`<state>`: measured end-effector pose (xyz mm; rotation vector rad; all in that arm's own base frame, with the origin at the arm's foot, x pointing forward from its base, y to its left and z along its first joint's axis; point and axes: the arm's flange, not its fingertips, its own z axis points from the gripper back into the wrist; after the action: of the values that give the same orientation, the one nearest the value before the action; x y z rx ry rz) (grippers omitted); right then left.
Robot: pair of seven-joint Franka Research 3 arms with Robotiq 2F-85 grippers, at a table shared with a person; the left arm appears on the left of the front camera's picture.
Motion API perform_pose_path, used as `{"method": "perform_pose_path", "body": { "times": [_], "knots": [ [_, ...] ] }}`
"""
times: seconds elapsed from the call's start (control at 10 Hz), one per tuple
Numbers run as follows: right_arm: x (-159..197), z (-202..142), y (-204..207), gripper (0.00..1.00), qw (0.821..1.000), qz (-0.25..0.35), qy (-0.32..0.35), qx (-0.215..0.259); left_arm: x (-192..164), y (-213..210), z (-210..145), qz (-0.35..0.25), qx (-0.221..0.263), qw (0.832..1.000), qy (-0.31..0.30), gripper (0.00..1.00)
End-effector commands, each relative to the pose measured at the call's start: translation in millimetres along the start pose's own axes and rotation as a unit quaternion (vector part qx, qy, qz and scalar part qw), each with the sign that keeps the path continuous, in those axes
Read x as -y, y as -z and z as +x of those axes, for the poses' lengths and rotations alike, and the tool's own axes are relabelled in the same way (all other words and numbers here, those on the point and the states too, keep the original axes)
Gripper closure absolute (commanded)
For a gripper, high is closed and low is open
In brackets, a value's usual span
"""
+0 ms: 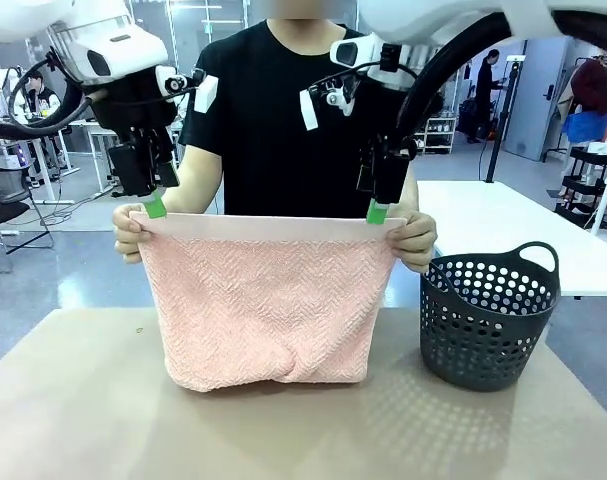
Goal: Fold the towel.
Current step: Grab the top end of the 100 cm Hotel Towel extended by the human.
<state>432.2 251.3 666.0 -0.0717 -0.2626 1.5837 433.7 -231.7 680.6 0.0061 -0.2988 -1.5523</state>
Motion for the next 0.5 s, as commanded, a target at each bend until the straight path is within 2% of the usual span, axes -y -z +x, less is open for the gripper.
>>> {"method": "perform_pose_path", "body": {
  "times": [0.0, 0.4],
  "knots": [
    [6.5, 4.1, 9.3, 0.00, 1.000, -0.001, 0.021, -0.013, -8.9, 7.3, -1.6, 0.004, -0.002, 1.000, -0.010, 0.00],
    [6.1, 2.8, 41.6, 0.00, 0.999, 0.016, 0.024, -0.024, -8.9, 35.0, -7.8, -0.017, -0.016, 1.000, -0.020, 0.00]
  ]
}}
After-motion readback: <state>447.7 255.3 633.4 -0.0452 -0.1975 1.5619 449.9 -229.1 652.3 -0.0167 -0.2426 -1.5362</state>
